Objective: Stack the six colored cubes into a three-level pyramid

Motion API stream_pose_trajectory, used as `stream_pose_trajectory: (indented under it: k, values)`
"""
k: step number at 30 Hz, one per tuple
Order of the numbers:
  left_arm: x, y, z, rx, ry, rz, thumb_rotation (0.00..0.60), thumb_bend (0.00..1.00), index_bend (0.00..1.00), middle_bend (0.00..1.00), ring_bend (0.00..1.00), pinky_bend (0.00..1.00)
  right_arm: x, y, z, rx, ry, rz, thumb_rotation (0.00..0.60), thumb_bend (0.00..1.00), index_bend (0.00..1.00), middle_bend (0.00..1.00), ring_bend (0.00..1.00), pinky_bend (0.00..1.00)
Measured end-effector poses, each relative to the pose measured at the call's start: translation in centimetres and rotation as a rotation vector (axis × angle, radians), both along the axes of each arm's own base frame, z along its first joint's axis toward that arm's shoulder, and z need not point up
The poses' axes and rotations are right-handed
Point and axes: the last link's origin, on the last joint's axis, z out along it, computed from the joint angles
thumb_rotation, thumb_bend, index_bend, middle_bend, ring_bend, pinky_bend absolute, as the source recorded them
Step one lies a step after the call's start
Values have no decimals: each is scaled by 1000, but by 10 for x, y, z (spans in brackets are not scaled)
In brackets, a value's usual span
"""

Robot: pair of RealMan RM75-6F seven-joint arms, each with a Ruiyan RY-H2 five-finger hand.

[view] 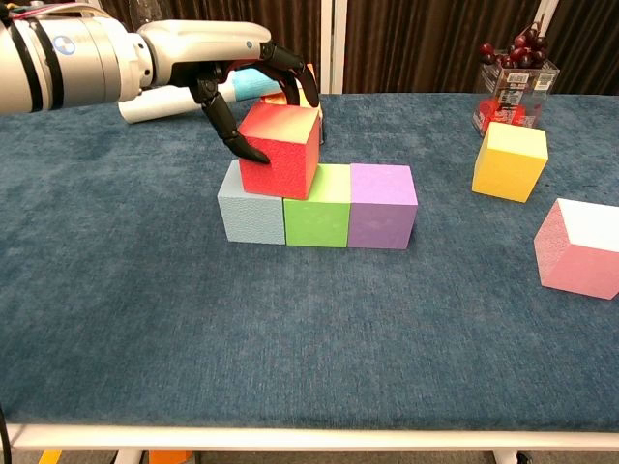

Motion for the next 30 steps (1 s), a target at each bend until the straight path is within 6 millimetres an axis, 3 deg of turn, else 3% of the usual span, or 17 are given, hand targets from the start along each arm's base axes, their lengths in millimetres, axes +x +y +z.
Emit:
stream_pose_trajectory:
  k: [30]
  values:
    - [20,-12,1,44,53,84,600,190,288,426,186,66,-2,2,2,-5,-3,-5,600,158,0,107,0,0]
